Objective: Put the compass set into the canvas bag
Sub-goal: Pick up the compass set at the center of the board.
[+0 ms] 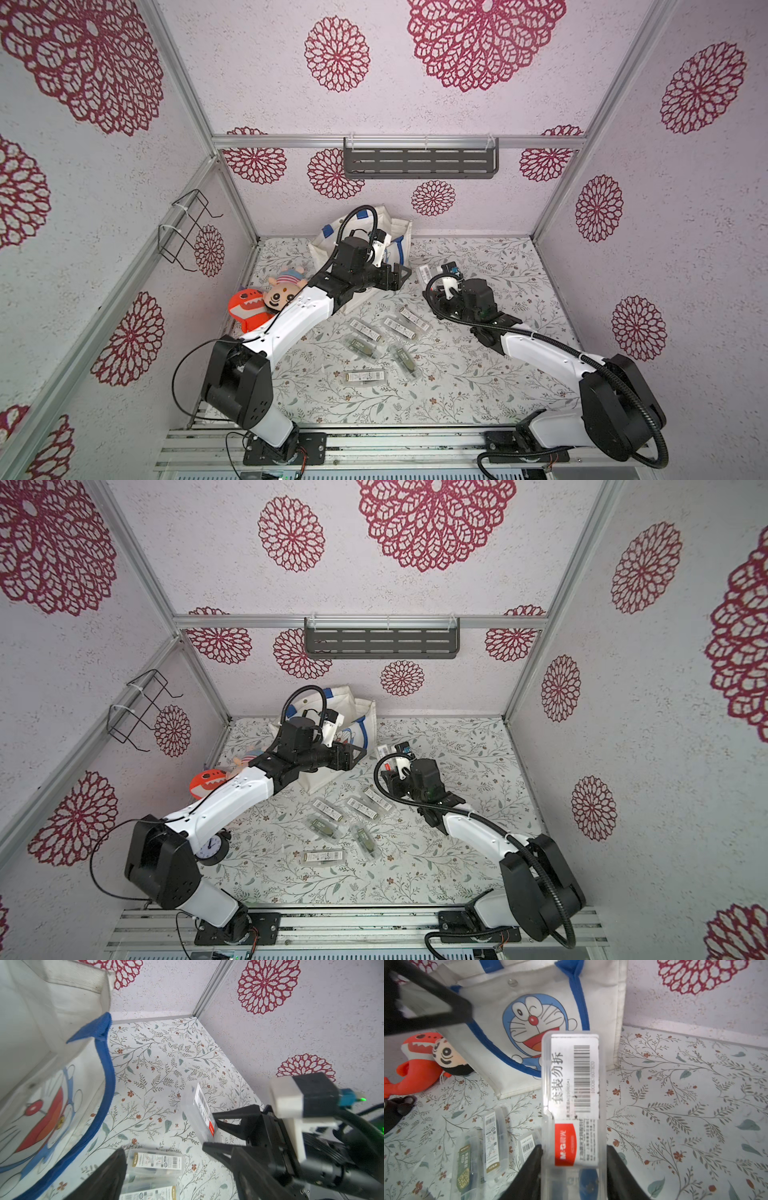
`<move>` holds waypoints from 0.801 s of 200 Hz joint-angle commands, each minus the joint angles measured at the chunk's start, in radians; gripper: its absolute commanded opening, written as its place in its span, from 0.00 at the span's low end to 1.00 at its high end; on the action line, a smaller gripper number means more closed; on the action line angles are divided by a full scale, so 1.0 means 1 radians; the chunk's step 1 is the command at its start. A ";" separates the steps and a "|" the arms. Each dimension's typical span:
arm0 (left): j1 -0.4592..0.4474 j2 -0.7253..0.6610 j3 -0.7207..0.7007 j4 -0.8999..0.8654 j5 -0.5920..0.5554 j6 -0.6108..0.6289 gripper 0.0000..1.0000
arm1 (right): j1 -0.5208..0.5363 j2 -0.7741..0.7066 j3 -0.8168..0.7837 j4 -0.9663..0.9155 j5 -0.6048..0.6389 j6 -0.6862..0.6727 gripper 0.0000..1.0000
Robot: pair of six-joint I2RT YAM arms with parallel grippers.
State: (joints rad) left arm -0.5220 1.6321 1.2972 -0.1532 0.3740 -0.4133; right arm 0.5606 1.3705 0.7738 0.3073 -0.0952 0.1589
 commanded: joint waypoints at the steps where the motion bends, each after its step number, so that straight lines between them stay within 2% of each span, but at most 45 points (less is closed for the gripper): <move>1: -0.010 0.043 0.038 0.080 0.048 -0.043 0.82 | 0.015 -0.031 0.027 0.068 -0.021 0.010 0.30; 67: -0.036 0.120 0.068 0.107 0.108 -0.081 0.72 | 0.027 -0.021 0.044 0.081 -0.021 0.004 0.29; 88: -0.040 0.139 0.084 0.103 0.121 -0.088 0.63 | 0.029 -0.014 0.054 0.075 -0.022 0.003 0.29; 125: -0.044 0.146 0.085 0.101 0.122 -0.098 0.41 | 0.032 -0.009 0.054 0.070 -0.019 0.001 0.30; 160: -0.049 0.139 0.082 0.107 0.122 -0.098 0.30 | 0.036 -0.014 0.053 0.066 -0.016 -0.005 0.31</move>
State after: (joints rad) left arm -0.5575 1.7714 1.3643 -0.0784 0.4854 -0.5049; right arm 0.5888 1.3708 0.7929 0.3359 -0.1093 0.1585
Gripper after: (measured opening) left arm 0.327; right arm 0.447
